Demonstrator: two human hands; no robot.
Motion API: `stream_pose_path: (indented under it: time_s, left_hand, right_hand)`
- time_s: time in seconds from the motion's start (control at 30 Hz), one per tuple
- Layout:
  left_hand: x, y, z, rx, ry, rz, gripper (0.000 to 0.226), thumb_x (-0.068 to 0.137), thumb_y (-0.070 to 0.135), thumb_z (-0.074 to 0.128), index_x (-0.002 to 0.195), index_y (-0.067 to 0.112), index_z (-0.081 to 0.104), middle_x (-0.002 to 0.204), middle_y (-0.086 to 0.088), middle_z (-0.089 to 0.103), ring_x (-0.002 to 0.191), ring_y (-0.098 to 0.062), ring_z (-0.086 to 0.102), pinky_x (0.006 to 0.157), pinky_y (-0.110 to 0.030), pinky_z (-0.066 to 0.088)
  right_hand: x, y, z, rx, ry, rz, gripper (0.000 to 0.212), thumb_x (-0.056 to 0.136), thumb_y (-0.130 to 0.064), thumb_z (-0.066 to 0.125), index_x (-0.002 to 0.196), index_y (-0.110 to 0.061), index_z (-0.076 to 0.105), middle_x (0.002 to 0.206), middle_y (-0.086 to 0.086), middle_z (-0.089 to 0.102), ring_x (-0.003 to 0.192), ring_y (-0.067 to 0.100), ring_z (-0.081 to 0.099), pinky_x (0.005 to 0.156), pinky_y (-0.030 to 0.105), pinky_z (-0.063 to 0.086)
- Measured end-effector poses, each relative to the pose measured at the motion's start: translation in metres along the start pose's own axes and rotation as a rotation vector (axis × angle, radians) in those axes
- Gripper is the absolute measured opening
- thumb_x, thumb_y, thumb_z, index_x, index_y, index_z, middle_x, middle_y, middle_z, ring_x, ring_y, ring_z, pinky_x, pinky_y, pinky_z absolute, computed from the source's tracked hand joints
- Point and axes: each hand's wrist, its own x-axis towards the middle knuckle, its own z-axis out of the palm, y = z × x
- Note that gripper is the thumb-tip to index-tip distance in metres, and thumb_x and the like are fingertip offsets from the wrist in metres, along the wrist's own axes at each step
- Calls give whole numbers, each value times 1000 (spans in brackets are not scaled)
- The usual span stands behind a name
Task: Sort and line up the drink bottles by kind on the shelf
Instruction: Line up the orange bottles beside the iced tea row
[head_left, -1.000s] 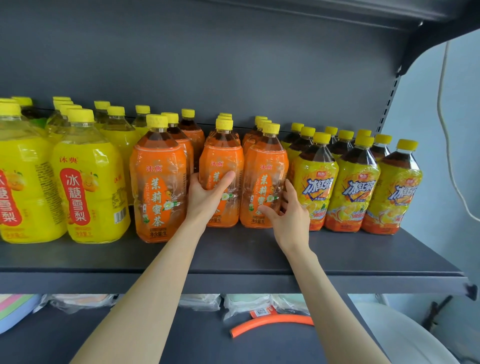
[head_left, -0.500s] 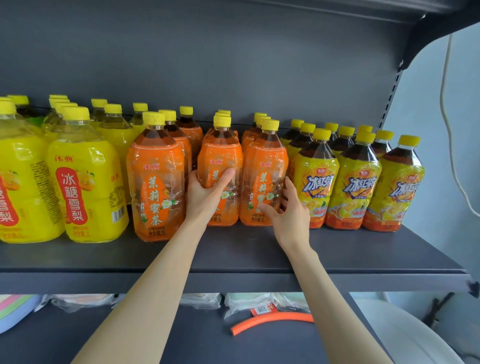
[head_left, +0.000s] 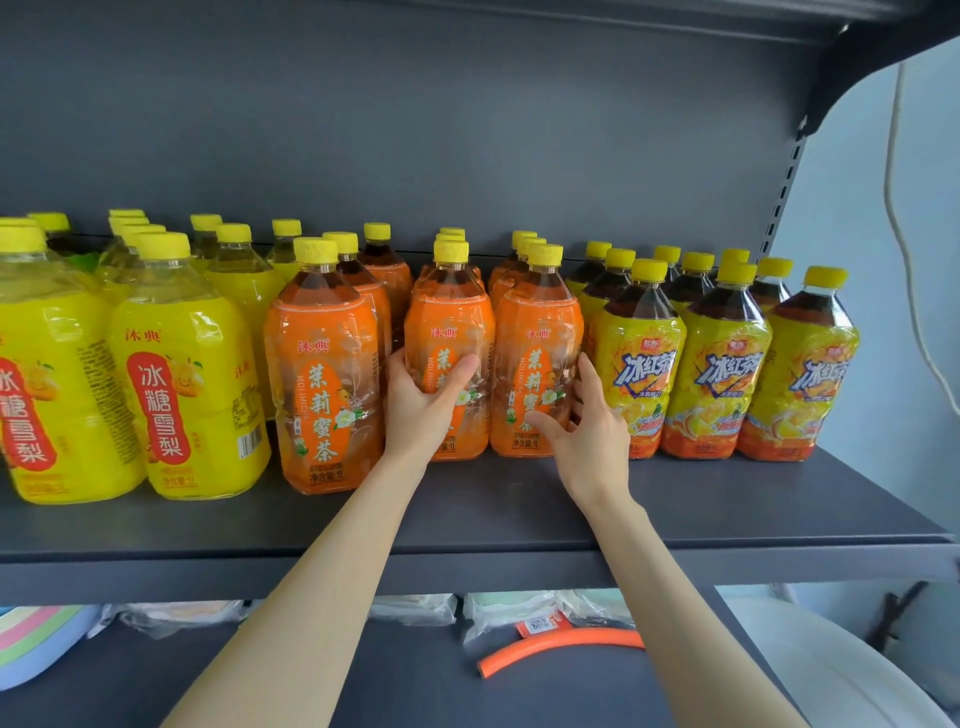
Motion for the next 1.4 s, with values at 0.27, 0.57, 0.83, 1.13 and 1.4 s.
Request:
stream_pose_path:
  time_s: [0.27,0.57,0.83,1.13,1.4]
  left_hand:
    - [2,-2,2,-13,18,18,76,77,47,70,141,23,35,135,1,51,123,-18,49,101,-37,43]
    - [5,-2,6,-19,44,24,75,78,42,72,140,21,35,134,1,51,122,-17,49,94,-27,40]
    - [3,3,-1,59,-31,-43,90,74,55,69,145,21,26,142,-1,45,129,-21,45,104,-42,41]
    - [-81,18,-37,282,104,237,47,89,34,60,130,12,51,125,1,55,115,-11,51,91,-16,43]
    - [-73,9,-101,386,403,282,49,91,26,58,132,4,42,131,-15,47,120,-23,46,89,-15,35]
  right_hand:
    - [-1,1,-1,46,10,8,87,81,-26,77,151,-20,25,126,10,62,107,25,62,91,29,46]
    - [1,2,0,43,6,21,88,81,-27,76,152,-21,24,132,6,59,111,25,61,95,34,48]
    - [-1,-2,-4,-74,-40,9,85,87,-31,69,153,-20,16,123,7,61,97,19,59,80,23,42]
    - [-31,-18,2,-25,154,-213,32,92,-26,64,119,-9,63,112,6,66,96,23,64,75,39,56]
    - [-42,-74,44,360,-240,-102,23,95,-24,58,115,-14,63,99,-7,65,84,-15,56,69,3,43]
